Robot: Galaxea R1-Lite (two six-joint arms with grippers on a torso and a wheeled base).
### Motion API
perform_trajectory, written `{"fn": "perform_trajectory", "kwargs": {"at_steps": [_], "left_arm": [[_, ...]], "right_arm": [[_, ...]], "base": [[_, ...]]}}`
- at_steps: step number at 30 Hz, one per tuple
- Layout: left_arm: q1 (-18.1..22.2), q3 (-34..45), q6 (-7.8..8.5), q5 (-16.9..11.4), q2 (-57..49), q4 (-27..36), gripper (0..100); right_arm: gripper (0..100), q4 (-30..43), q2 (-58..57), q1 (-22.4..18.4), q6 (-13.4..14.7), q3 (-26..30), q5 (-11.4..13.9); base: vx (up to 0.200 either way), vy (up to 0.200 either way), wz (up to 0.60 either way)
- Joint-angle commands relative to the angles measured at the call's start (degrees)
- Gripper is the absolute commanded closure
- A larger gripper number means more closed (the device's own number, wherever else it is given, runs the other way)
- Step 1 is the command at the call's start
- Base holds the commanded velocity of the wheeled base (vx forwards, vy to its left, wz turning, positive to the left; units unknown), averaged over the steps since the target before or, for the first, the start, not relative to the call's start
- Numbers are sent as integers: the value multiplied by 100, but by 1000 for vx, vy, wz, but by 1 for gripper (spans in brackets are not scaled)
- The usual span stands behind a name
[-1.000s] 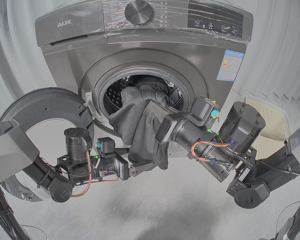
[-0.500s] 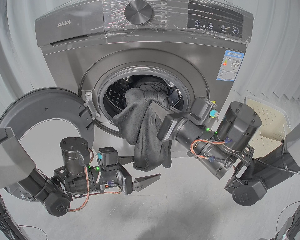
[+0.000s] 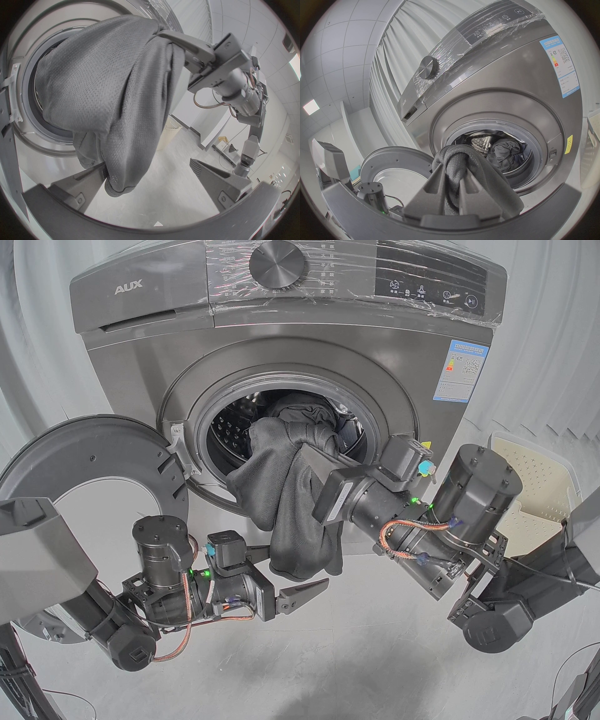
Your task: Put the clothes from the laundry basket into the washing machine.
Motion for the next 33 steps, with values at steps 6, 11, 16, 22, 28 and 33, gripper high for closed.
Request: {"fn": "perform_trajectory", "kwargs": {"at_steps": [6, 11, 16, 22, 28, 33], "left_arm": [[99, -242, -205, 61, 448, -285, 0], [99, -233, -205, 166, 404, -356, 100], [82, -190, -205, 175, 360, -426, 100], [-6, 100, -205, 166, 202, -839, 100], [-191, 566, -249, 157, -220, -1340, 100], [-305, 935, -381, 149, -527, -1613, 100]], "right_arm": [[100, 1, -12, 47, 1, 23, 0], [100, -8, -3, 30, 1, 23, 0], [100, -78, 6, -14, 1, 32, 0], [100, -122, 58, -32, -78, 41, 9], [100, -131, 120, -32, -69, 85, 18], [100, -131, 129, 30, -34, 129, 18]], "base": [[0, 0, 0], [0, 0, 0], [0, 0, 0], [0, 0, 0], [0, 0, 0], [0, 0, 0]]}}
